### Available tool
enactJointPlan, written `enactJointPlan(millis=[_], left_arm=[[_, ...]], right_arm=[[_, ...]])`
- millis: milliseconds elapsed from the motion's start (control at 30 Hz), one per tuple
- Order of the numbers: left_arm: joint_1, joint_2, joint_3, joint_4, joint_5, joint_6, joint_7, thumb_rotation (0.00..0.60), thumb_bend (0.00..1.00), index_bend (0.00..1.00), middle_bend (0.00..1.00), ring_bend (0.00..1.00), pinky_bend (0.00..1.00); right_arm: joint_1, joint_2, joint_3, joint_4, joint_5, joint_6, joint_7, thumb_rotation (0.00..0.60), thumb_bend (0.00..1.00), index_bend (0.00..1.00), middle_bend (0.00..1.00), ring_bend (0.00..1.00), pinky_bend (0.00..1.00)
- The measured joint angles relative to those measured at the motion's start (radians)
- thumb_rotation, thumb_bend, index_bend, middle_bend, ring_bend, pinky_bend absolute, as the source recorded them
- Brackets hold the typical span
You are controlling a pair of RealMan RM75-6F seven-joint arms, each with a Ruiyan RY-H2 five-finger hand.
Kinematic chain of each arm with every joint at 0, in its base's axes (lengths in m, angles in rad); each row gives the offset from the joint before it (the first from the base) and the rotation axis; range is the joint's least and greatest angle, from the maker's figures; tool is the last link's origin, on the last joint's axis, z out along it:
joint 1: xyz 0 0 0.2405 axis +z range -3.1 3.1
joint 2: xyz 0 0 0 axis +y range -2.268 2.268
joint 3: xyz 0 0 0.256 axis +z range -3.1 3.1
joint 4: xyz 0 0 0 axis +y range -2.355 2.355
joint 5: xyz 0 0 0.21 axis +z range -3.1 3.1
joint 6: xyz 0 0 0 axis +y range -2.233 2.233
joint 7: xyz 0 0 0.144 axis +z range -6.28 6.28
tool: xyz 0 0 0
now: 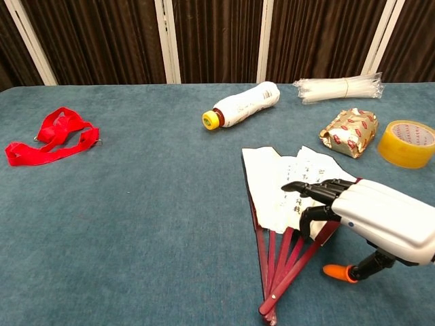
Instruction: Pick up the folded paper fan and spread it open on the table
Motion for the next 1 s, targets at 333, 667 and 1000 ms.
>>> enactJointPlan(millis=[333, 667, 1000], left_arm=[[0.000, 0.002, 0.002, -0.002, 0.003, 0.000, -0.007, 0.600, 0.16, 0.00, 0.02, 0.00, 0.06], [0.000, 0.005, 0.002, -0.003, 0.002, -0.001, -0.015, 0.600, 0.17, 0.00, 0.02, 0.00, 0.06], [-0.001, 0.005, 0.003, -0.004, 0.002, -0.003, -0.013, 0.600, 0.16, 0.00, 0.02, 0.00, 0.06]], right_arm=[[0.015, -0.021, -0.004, 0.022, 0.007, -0.005, -0.005, 0.600, 0.33, 0.56, 0.09, 0.20, 0.21], [0.024, -0.035, -0.010, 0.036, 0.014, -0.004, -0.004, 0.600, 0.38, 0.61, 0.09, 0.20, 0.21], [0.023, -0.034, -0.016, 0.053, 0.023, 0.013, 0.016, 0.600, 0.42, 0.70, 0.10, 0.22, 0.22]])
